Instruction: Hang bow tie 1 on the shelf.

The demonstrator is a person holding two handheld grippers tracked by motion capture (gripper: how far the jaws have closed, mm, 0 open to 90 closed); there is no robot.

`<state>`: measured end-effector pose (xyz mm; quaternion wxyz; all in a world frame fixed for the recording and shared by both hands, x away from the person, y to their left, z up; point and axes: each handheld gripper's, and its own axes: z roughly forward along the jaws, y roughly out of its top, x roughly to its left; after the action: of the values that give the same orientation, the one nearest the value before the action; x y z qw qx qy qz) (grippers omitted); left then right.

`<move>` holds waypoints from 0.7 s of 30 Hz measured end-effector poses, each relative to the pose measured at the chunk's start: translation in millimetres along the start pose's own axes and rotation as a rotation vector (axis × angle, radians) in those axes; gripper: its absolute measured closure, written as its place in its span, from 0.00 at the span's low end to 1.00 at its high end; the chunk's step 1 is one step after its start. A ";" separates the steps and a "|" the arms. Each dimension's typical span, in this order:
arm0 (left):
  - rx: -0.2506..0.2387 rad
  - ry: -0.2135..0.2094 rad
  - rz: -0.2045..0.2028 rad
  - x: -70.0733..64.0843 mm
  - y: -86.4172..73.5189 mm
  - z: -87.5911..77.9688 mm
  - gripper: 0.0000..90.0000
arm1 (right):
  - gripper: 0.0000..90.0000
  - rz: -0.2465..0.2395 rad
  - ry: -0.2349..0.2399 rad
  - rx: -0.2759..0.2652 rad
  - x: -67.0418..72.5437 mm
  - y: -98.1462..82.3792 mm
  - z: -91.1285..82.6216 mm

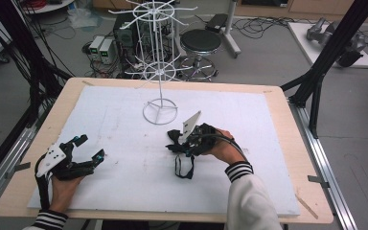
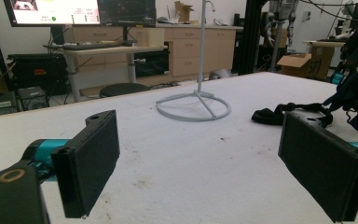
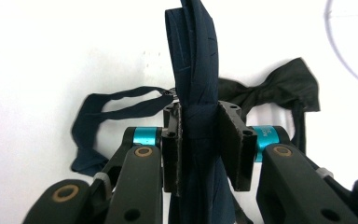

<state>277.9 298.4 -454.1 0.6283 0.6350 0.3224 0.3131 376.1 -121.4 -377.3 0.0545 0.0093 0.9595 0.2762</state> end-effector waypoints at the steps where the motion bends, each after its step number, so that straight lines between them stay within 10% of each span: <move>1: 0.000 0.000 0.000 0.0 0.0 0.0 0.14 | 0.80 0.012 -0.003 -0.009 0.0 -0.1 -1.8; 21: -0.001 0.000 -0.001 0.0 0.0 0.0 0.14 | 0.81 0.106 -0.094 -0.196 -5.3 -1.3 -24.4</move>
<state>277.9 298.4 -454.1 0.6286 0.6348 0.3224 0.3129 378.8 -135.6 -356.9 0.0854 0.0679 0.9225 0.3702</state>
